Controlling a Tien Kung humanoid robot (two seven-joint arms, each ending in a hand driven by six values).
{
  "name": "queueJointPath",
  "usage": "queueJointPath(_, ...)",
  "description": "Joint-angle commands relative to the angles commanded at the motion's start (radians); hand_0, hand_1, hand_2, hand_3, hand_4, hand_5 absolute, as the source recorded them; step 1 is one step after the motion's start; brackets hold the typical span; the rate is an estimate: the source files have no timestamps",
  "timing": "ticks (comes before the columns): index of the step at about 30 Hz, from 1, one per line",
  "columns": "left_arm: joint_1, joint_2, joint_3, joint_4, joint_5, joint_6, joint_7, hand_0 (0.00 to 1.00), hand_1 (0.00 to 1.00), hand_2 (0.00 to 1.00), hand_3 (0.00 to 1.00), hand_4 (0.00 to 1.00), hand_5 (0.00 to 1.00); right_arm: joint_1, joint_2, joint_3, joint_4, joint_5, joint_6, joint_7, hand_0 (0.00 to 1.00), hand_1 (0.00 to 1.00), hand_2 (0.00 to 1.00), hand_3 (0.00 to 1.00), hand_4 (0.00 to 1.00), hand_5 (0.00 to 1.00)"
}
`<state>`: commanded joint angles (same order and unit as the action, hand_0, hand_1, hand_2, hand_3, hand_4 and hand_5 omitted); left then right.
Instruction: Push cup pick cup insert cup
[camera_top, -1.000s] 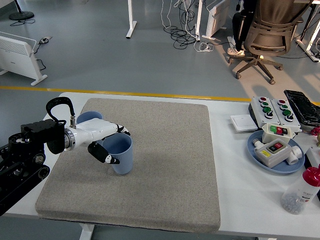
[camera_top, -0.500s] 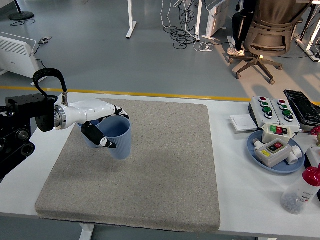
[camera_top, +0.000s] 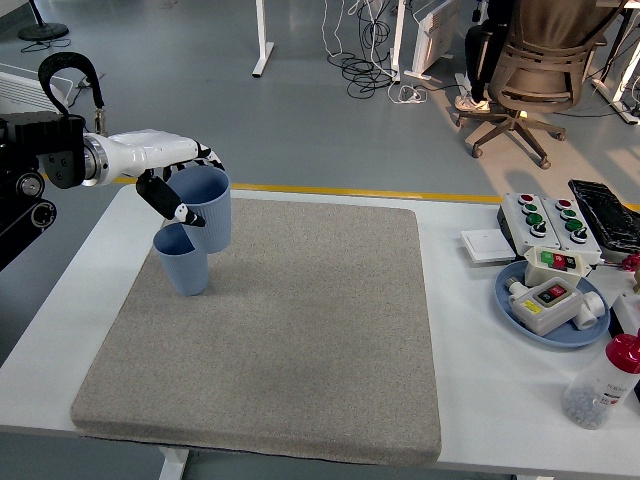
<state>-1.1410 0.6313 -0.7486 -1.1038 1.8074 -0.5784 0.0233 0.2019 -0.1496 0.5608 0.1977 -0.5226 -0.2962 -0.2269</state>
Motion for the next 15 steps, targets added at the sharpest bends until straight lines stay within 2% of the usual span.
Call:
queueJointPath(7,-0.04,-0.018,0.04,0.086,0.026,0.016,-0.009,0.449,0.555,0.589,0.509,0.554,0.117,0.005,-0.001,-0.004,0.0,0.006,-0.001,0.001,0.669,0.614,0.625,0.579,0.137,0.477)
queueJointPath(15,-0.042,-0.022,0.062,0.136,0.074,0.04,-0.02,0.449,0.556,0.591,0.507,0.547,0.114,0.007,-0.003,-0.012,0.0,0.017,-0.001,0.003,0.669,0.613,0.625,0.579,0.137,0.476)
